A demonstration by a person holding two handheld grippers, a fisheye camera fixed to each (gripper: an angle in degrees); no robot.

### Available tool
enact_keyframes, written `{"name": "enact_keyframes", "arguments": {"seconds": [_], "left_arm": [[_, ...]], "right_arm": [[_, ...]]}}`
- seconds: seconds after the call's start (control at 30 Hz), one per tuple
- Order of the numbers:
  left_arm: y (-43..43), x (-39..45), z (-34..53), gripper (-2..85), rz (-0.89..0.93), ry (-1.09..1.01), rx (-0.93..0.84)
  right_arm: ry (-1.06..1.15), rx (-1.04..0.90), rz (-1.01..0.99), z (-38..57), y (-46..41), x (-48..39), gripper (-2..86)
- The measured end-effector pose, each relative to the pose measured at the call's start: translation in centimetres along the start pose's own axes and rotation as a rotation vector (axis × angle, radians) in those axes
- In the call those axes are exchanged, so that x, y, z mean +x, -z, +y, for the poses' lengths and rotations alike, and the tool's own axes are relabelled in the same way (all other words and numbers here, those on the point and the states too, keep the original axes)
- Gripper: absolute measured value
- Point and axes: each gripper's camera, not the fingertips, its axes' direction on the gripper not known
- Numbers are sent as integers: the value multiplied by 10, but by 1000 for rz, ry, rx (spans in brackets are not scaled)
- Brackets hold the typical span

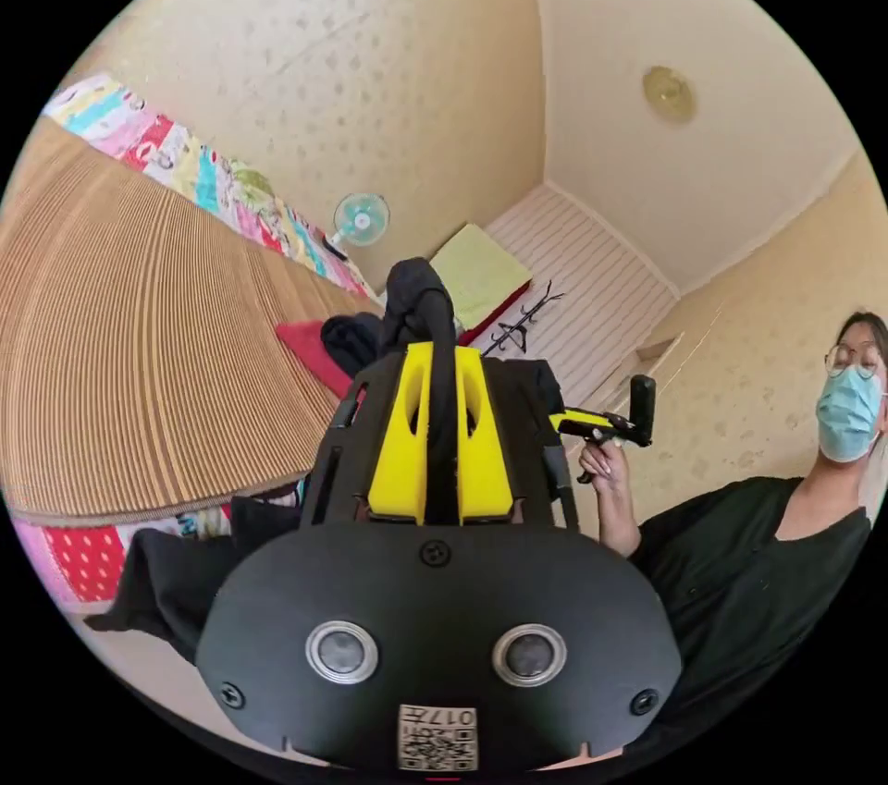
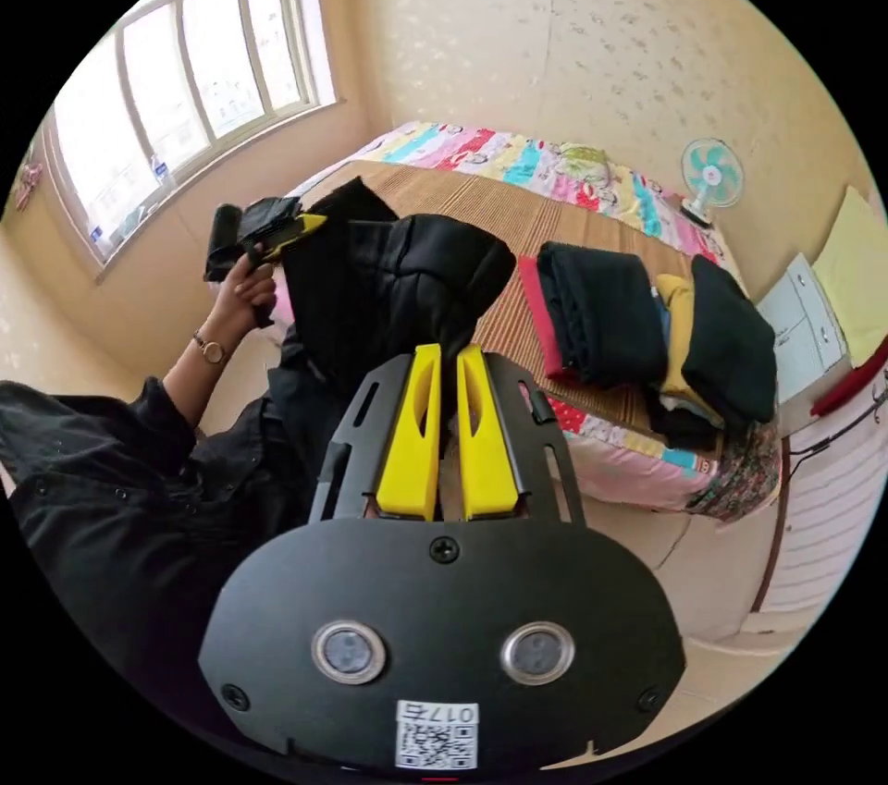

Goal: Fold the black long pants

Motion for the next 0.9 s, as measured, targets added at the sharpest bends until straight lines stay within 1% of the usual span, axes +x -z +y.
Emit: {"name": "enact_keyframes", "arguments": {"seconds": [0.03, 0.07, 0.1, 0.13, 0.17, 0.23, 0.27, 0.3, 0.33, 0.4, 0.43, 0.5, 0.6, 0.73, 0.9], "left_arm": [[9, 13, -10, 47, -2, -35, 14], [28, 43, -29, 45, 5, -114, 52], [44, 78, -48, 45, 32, -203, 101], [53, 96, -57, 45, 44, -245, 128], [70, 132, -76, 45, 38, -307, 181], [94, 185, -105, 44, -21, -354, 230], [110, 223, -121, 44, -67, -405, 257], [125, 264, -132, 44, -88, -498, 294], [131, 285, -136, 43, -95, -545, 309], [155, 368, -146, 43, -139, -706, 368], [160, 388, -147, 43, -152, -741, 385], [177, 461, -147, 44, -217, -846, 445], [194, 532, -142, 44, -308, -908, 531], [215, 585, -136, 44, -285, -946, 625], [230, 653, -132, 44, -323, -984, 719]], "right_arm": [[-11, 81, 63, -15, 26, 1, 32], [-15, 121, 87, -23, 39, -1, 31], [5, 210, 105, -40, 66, -9, 31], [37, 309, 115, -55, 94, -21, 30], [53, 354, 124, -63, 108, -28, 30], [100, 528, 179, -88, 165, -58, 30], [103, 565, 175, -93, 180, -63, 31], [102, 641, 140, -100, 210, -71, 31], [104, 712, 109, -103, 241, -78, 31], [111, 814, 95, -101, 286, -92, 32], [129, 876, 88, -96, 315, -102, 32], [164, 948, 73, -85, 358, -119, 32], [228, 1032, 29, -68, 422, -143, 32], [314, 1102, -54, -57, 496, -170, 31], [409, 1159, -17, -52, 565, -209, 32]]}}
